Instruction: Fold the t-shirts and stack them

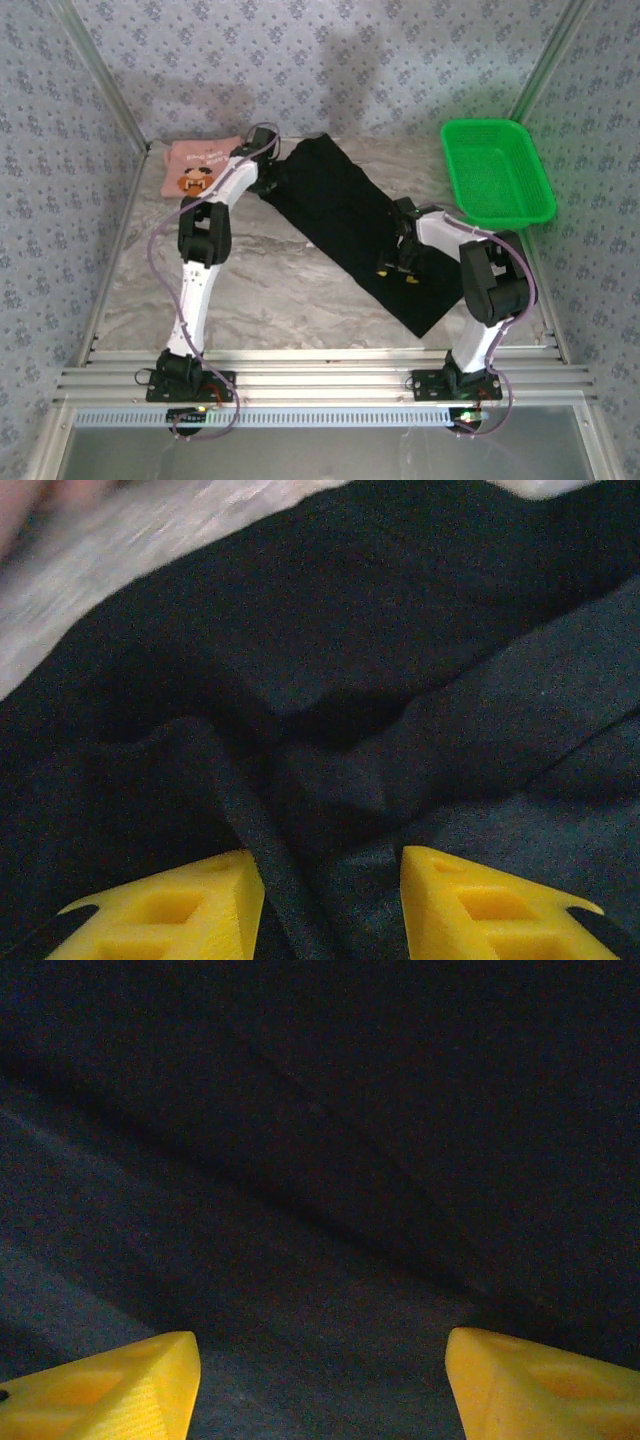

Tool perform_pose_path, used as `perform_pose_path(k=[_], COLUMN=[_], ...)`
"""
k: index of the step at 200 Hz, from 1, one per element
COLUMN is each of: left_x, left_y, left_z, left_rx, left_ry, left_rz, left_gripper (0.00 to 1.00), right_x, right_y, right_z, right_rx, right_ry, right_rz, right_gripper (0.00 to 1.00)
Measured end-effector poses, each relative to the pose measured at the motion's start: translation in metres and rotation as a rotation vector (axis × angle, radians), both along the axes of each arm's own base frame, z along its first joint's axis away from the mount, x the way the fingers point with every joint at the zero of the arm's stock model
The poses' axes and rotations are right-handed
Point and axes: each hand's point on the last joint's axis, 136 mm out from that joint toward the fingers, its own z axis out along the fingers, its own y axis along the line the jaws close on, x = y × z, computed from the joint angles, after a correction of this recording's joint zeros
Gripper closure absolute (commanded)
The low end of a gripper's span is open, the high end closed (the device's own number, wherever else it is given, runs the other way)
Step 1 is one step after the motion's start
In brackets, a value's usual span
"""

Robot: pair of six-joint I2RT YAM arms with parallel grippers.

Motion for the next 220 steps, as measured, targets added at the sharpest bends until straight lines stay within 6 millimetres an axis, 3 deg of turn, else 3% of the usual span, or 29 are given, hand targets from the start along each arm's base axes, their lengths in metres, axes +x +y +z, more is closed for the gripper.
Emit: perform_pose_path(k=[39,108,166,195,220], left_x=[0.040,0.067,0.092,0.097,0.099], left_y=[-0.023,-0.033,-0.042,-0.042,-0.040], left_z=[0.003,0.009,0.018,0.026,0.031], left_rx=[-0.038,-0.167,-0.316,-0.392,-0.451], left_ry=[-0.105,-0.202,-0.300,-0.316,-0.311], left_rz=[-0.062,-0.062,-0.069,-0.073,-0.065], left_gripper=[0.58,0.53,0.49,0.39,0.33], right_x=[-0.010,-0.020,-0.023,-0.035,-0.042], right_y=[0.028,0.080,0.139,0.177,0.195], right_z=[0.001,0.005,0.010,0.013,0.019], right_rx=[0.052,0.192,0.309,0.356,0.371], right_ry=[0.019,0.069,0.090,0.088,0.080], right_rz=[-0.013,-0.166,-0.282,-0.292,-0.284], right_gripper=[0.29,0.26,0.26,0.25,0.22])
